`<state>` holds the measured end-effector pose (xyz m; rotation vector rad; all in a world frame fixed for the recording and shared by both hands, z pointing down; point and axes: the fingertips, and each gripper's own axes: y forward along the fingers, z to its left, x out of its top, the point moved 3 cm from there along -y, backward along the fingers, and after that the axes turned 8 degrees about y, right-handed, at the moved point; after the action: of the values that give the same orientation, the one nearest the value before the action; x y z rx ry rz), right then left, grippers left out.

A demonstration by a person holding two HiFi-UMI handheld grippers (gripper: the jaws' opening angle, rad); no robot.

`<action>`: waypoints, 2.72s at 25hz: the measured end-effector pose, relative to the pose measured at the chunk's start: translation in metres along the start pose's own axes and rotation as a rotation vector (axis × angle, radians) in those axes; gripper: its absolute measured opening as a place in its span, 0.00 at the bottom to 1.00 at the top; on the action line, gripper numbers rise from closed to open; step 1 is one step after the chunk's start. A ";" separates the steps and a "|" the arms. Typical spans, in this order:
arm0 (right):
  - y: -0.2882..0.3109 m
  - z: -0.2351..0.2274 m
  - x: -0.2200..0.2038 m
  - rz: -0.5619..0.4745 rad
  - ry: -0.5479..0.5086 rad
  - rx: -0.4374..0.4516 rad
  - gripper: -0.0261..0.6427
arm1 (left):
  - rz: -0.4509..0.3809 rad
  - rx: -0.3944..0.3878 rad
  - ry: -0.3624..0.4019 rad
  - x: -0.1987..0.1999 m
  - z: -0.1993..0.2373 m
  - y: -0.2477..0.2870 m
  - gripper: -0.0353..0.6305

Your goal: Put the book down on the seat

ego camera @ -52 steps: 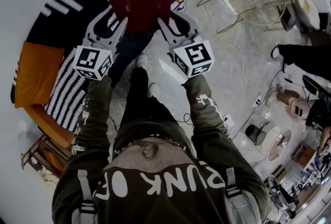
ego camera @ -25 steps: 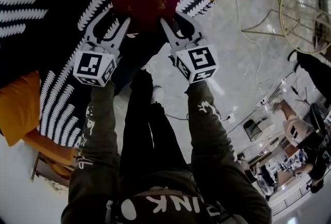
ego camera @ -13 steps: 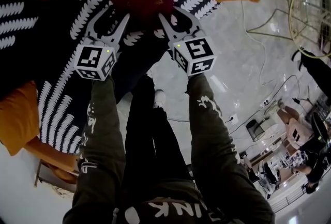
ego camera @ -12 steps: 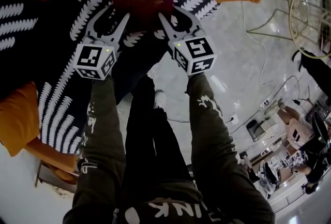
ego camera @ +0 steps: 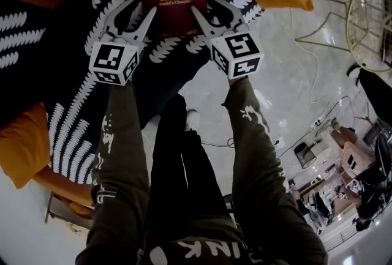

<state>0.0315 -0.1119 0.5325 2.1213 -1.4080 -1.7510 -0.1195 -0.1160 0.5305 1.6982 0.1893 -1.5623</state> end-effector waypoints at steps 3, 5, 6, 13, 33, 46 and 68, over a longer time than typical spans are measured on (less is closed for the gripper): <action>0.000 -0.018 0.000 -0.040 -0.028 -0.066 0.15 | -0.031 0.022 -0.003 0.001 0.010 0.007 0.24; -0.004 -0.023 0.002 -0.059 -0.056 -0.088 0.06 | -0.050 0.046 0.011 0.005 0.012 0.006 0.11; -0.007 -0.021 0.006 -0.070 -0.071 -0.084 0.06 | -0.063 0.057 0.018 0.011 0.012 0.003 0.06; -0.041 0.020 0.084 -0.237 -0.162 -0.044 0.06 | -0.153 0.071 0.085 0.098 0.007 -0.023 0.06; -0.348 0.214 0.274 -0.609 -0.312 0.054 0.06 | -0.464 0.205 0.281 0.394 -0.147 -0.288 0.06; -0.555 0.337 0.288 -0.725 -0.343 0.054 0.06 | -0.554 0.267 0.366 0.473 -0.291 -0.482 0.06; -0.619 0.409 0.279 -0.757 -0.429 0.025 0.05 | -0.619 0.236 0.413 0.491 -0.328 -0.564 0.06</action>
<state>0.0568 0.2633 -0.1652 2.6131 -0.6754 -2.5666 -0.0932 0.2732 -0.1874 2.2837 0.8365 -1.6813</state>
